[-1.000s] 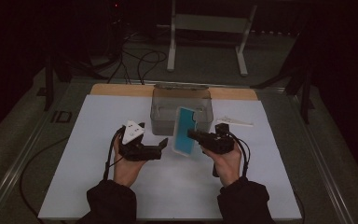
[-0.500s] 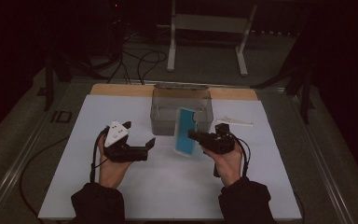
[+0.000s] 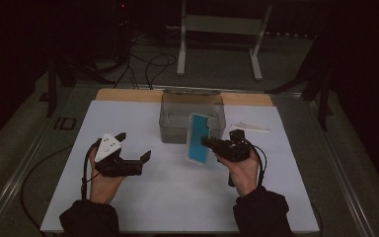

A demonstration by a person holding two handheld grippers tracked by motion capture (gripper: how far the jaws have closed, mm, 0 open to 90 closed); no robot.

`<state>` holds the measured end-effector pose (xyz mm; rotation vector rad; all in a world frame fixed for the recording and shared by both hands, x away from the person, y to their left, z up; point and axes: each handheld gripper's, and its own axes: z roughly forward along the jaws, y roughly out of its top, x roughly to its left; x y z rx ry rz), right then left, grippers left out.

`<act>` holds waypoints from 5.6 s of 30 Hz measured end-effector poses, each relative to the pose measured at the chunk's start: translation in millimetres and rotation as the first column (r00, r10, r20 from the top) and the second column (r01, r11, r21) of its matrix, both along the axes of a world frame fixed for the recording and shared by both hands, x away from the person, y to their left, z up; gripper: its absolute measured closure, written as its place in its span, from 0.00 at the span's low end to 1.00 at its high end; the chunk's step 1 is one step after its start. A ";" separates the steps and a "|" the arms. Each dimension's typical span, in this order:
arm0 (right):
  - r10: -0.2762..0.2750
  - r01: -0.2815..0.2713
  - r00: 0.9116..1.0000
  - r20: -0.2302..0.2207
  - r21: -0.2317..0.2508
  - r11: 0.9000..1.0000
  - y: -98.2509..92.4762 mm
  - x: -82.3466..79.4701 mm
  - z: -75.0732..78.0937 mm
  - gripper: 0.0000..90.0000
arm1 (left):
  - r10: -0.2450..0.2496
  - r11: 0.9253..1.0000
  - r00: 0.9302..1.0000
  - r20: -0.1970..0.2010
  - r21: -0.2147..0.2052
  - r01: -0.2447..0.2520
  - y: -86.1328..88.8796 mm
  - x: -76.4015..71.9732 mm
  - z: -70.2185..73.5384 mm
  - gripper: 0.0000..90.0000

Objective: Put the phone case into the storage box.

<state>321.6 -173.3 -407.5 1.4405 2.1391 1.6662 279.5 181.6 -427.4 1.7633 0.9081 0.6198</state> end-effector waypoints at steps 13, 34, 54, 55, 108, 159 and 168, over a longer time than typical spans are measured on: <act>-0.012 0.011 0.999 -0.034 -0.031 0.999 -4.5 3.9 5.2 0.90 | 0.041 0.999 0.999 0.012 0.010 -0.041 29.8 -15.8 -17.7 0.00; -0.024 0.017 0.997 -0.077 -0.080 0.997 -11.2 14.8 21.0 0.90 | 0.107 0.994 0.994 -0.007 0.013 -0.107 68.2 -46.1 -54.5 0.00; -0.010 -0.007 0.994 -0.112 -0.144 0.990 -2.0 36.6 44.3 0.90 | 0.163 0.987 0.986 -0.034 0.018 -0.162 77.7 -45.2 -72.1 0.00; -0.010 -0.007 0.994 -0.112 -0.149 0.989 -1.8 38.1 45.2 0.90 | 0.165 0.986 0.986 -0.033 0.017 -0.164 77.3 -45.0 -72.5 0.00; -0.132 0.090 0.980 -0.152 -0.256 0.962 -5.3 110.1 79.3 0.90 | 0.179 0.984 0.983 -0.028 0.014 -0.179 77.1 -45.1 -73.5 0.00; -0.244 0.164 0.940 -0.239 -0.309 0.937 -14.8 147.5 65.7 0.90 | 0.184 0.983 0.983 -0.015 0.016 -0.184 76.8 -45.7 -73.2 0.00; -0.252 0.167 0.936 -0.247 -0.320 0.933 -14.7 151.2 64.8 0.90 | 0.185 0.983 0.983 -0.014 0.017 -0.184 76.8 -45.7 -73.2 0.00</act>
